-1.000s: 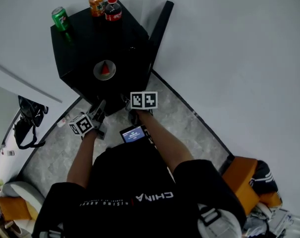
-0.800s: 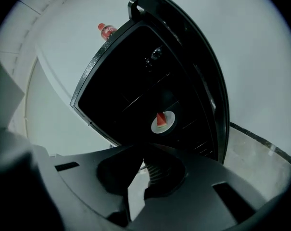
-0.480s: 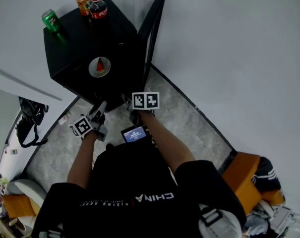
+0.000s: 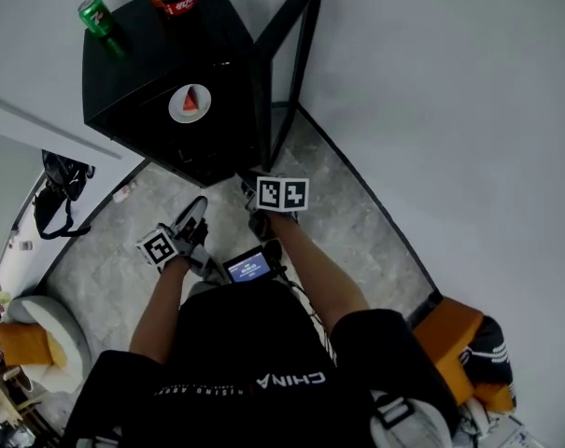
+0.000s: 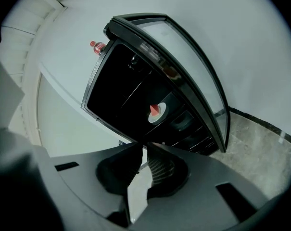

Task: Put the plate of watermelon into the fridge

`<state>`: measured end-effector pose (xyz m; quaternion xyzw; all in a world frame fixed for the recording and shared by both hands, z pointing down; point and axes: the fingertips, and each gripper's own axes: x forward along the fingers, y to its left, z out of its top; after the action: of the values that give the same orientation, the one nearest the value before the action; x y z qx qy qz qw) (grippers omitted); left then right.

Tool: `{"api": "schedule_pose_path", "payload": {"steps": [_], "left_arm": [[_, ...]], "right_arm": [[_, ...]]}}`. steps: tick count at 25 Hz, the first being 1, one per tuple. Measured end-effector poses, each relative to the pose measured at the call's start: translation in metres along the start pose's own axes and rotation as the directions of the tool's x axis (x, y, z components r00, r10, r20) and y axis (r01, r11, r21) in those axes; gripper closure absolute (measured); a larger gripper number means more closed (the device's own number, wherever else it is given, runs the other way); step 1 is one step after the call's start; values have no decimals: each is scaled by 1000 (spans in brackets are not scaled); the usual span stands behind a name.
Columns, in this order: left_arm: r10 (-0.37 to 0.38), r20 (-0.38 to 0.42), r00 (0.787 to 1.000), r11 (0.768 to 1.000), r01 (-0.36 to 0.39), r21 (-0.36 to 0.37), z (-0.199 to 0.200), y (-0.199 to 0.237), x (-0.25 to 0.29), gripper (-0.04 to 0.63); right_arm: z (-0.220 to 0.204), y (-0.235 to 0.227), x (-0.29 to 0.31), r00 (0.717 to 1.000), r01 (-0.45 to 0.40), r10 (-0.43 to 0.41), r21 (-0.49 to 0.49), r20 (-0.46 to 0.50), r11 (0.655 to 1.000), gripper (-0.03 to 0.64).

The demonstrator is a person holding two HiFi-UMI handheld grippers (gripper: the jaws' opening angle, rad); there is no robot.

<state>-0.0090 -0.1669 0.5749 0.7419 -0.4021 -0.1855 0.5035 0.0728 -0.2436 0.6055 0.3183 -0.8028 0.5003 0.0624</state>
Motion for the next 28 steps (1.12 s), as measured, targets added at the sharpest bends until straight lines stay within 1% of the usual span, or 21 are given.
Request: {"api": "schedule_pose_path", "payload": {"steps": [2, 4, 6, 7, 9, 10, 12, 16, 20, 24, 28], "left_arm": [[57, -5, 998, 997, -57, 47, -8, 7, -13, 543], [125, 4, 992, 985, -124, 117, -7, 13, -26, 560], [162, 3, 987, 971, -160, 175, -3, 16, -32, 575], [163, -11, 987, 966, -157, 207, -3, 15, -33, 578], [133, -49, 990, 957, -116, 267, -8, 7, -37, 581], [115, -62, 991, 954, -93, 285, -11, 2, -41, 581], [83, -74, 994, 954, -57, 295, -17, -5, -55, 581], [34, -90, 995, 957, -6, 289, -25, -9, -93, 581], [1, -92, 996, 955, 27, 296, -33, -12, -138, 581], [-9, -102, 995, 953, 39, 300, -46, -6, -175, 581], [-2, -100, 995, 956, 31, 291, -58, -1, -203, 583]], "right_arm": [[-6, -1, -6, 1000, 4, -5, 6, 7, 1000, 595], [-16, 2, -15, 1000, 11, -11, 7, 12, 1000, 595], [-22, 5, -19, 1000, 24, -23, -9, 19, 1000, 595], [-24, 8, -21, 999, 32, -32, -16, 23, 999, 595], [-30, 15, -22, 998, 48, -47, -26, 32, 998, 595], [-34, 20, -22, 998, 53, -52, -32, 35, 998, 595], [-45, 33, -20, 998, 54, -52, -49, 40, 997, 597], [-76, 63, -15, 998, 58, -55, -88, 30, 994, 597], [-115, 94, -13, 997, 76, -74, -142, 15, 987, 597], [-154, 106, -20, 989, 150, -148, -159, 23, 976, 597], [-183, 116, -41, 973, 229, -223, -177, 50, 957, 600]]}}
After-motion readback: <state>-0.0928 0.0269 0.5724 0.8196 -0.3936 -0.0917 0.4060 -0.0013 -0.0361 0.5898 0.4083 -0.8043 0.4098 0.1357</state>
